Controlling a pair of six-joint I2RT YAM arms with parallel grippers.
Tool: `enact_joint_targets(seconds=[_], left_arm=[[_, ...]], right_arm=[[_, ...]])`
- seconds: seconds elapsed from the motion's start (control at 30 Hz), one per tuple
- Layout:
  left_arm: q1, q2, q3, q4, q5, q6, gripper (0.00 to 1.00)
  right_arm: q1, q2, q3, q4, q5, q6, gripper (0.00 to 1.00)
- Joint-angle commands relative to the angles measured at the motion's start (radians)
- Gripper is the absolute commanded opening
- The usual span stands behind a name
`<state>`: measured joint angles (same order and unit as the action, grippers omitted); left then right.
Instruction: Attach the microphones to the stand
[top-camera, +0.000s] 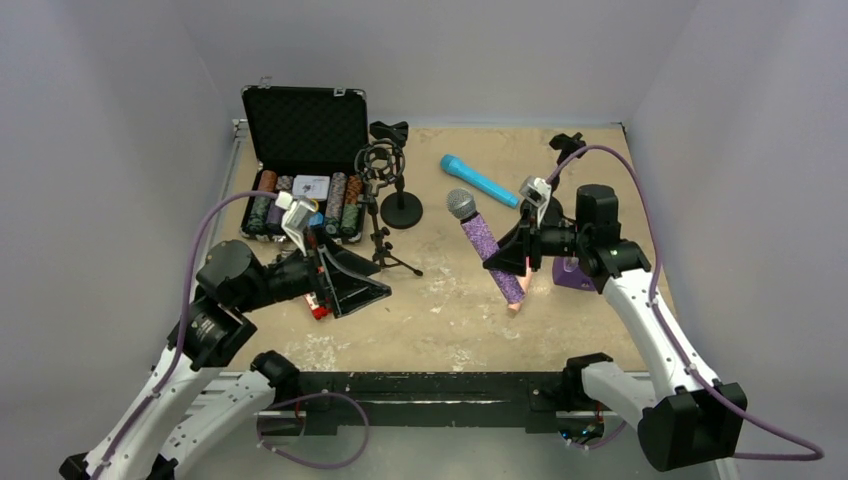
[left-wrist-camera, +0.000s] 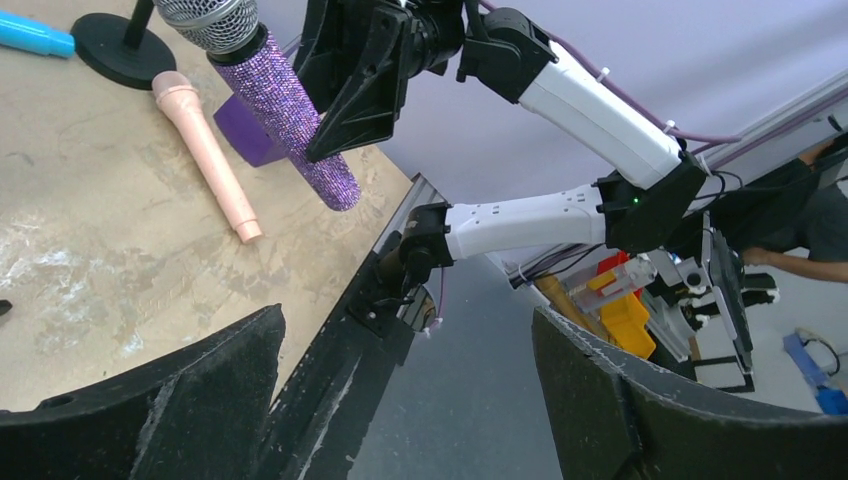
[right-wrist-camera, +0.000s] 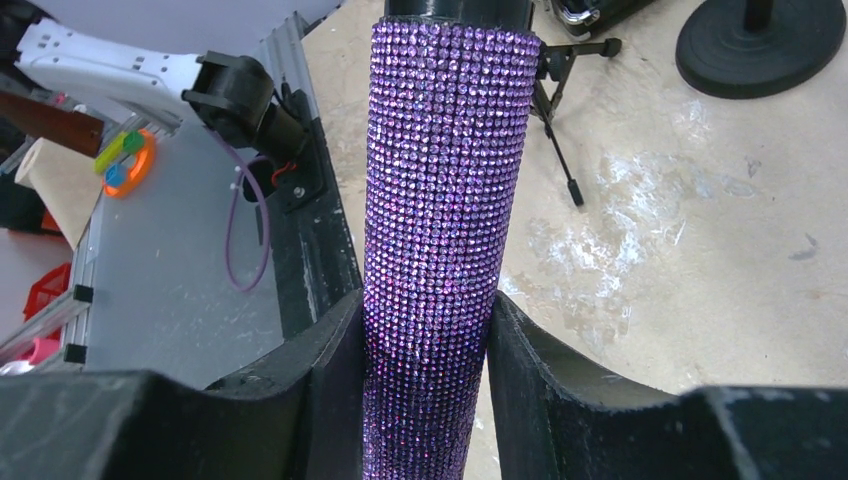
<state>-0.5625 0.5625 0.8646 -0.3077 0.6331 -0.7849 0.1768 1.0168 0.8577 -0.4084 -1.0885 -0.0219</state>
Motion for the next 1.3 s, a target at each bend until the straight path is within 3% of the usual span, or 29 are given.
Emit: enact_joint_targets(seconds=[0.0, 0.27, 1.27], left_arm=[[-0.084, 0.053, 0.074, 0.037, -0.077, 0.043, 0.96], [-0.231, 0.162, 0.144, 0.052, -0.193, 0.079, 0.96], [-0.331, 0.525, 0.244, 0.377, -0.446, 0.067, 0.96]], right_arm=[[-0.015, -0.035, -0.007, 0.054, -0.129, -0.043, 0.0], [-0.03, -0.049, 0.008, 0.03, -0.225, -0.076, 0.0], [-0.043, -0.031, 0.078, 0.032, -0.416, -0.01, 0.0]])
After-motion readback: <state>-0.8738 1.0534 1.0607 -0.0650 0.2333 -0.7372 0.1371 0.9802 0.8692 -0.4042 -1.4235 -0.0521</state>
